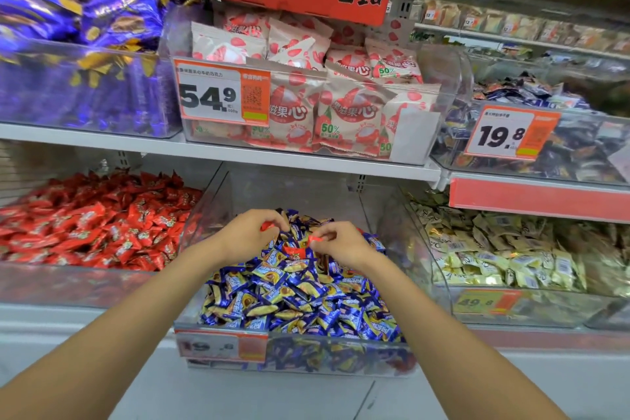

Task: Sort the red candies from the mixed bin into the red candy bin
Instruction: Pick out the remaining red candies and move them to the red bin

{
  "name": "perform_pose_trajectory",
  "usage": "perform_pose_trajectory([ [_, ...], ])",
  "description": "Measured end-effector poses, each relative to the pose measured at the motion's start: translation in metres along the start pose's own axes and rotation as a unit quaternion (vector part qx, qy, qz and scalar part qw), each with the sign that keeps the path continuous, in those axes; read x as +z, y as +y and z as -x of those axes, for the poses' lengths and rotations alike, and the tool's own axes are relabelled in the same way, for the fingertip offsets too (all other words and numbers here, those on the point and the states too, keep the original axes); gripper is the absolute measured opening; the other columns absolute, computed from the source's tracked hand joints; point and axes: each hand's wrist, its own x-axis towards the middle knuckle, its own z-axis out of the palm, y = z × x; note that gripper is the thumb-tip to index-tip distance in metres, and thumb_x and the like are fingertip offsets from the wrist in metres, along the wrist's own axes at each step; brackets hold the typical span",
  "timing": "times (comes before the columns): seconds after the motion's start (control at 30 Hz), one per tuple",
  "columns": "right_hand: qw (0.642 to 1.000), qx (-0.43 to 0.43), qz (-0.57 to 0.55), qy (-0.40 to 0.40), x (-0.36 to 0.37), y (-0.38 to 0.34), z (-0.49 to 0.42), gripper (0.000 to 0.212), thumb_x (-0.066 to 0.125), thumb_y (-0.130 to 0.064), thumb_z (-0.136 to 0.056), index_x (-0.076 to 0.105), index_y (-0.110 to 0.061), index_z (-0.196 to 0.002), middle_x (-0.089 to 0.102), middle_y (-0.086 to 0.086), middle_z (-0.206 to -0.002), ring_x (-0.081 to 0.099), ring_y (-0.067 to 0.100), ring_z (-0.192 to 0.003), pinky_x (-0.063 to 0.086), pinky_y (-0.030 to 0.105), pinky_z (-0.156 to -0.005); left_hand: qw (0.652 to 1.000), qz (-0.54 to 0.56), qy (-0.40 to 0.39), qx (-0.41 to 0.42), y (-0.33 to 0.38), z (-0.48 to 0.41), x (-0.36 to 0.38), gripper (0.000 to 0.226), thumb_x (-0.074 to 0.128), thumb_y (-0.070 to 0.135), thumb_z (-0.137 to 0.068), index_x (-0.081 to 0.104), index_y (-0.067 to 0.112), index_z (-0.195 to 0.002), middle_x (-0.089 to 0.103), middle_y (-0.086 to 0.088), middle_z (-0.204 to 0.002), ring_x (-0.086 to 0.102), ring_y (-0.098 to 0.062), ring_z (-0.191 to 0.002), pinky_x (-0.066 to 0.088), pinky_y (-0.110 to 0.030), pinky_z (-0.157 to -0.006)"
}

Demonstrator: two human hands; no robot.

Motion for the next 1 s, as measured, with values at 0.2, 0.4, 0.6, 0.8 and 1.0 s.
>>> perform_pose_trajectory([
  [0.2, 0.990, 0.007, -0.141, 0.020, -0.032, -0.006, 0.016, 0.008, 0.061, -0.005, -0.091, 0.062, -0.008, -0.083, 0.065, 0.005, -0.088, 0.064, 0.014, -0.080, 0.058, 0.025, -0.073, 0.999, -0.035, -0.004, -0.007, -0.003, -0.021, 0.016, 0.019, 0.072, 0.032, -0.082, 0.068, 0.020, -0.096, 0.063, 0.001, -0.118, 0.054, -0.019, -0.116, 0.041, -0.033, -0.096],
  [0.4, 0.987, 0.054, -0.151, 0.032, -0.046, 0.009, 0.024, 0.019, 0.043, 0.000, -0.097, 0.052, -0.003, -0.113, 0.053, 0.009, -0.083, 0.055, 0.017, -0.067, 0.054, 0.025, -0.059, 0.994, -0.093, -0.064, -0.012, -0.009, -0.032, 0.030, 0.011, 0.072, 0.026, -0.083, 0.068, 0.015, -0.081, 0.064, 0.009, -0.089, 0.056, -0.013, -0.085, 0.040, -0.028, -0.076],
  [0.6, 0.999, 0.037, -0.002, 0.033, -0.037, 0.018, 0.010, 0.026, 0.038, -0.014, -0.101, 0.061, -0.002, -0.105, 0.048, 0.004, -0.072, 0.038, 0.012, -0.056, 0.034, 0.021, -0.053, 0.999, 0.022, 0.021, -0.012, -0.008, -0.023, 0.016, 0.017, 0.062, 0.029, -0.090, 0.056, 0.017, -0.078, 0.053, 0.004, -0.072, 0.045, -0.013, -0.061, 0.035, -0.028, -0.060],
  [0.8, 0.997, 0.010, 0.074, 0.012, -0.009, 0.022, -0.020, 0.026, 0.056, -0.024, -0.096, 0.064, -0.006, -0.113, 0.064, 0.006, -0.098, 0.055, 0.014, -0.079, 0.041, 0.025, -0.068, 0.998, 0.048, 0.045, -0.016, -0.011, -0.010, 0.006, 0.006, 0.058, 0.024, -0.093, 0.053, 0.021, -0.093, 0.060, 0.000, -0.113, 0.059, -0.003, -0.064, 0.045, -0.024, -0.054],
  [1.0, 0.981, -0.012, 0.195, -0.020, 0.001, 0.028, -0.033, 0.020, 0.060, -0.019, -0.094, 0.068, -0.011, -0.110, 0.067, 0.000, -0.102, 0.047, 0.003, -0.067, 0.041, 0.022, -0.065, 0.998, 0.027, 0.040, -0.026, -0.008, -0.004, 0.003, 0.022, 0.057, 0.034, -0.093, 0.061, 0.020, -0.110, 0.045, 0.008, -0.068, 0.042, -0.008, -0.053, 0.032, -0.018, -0.050],
])
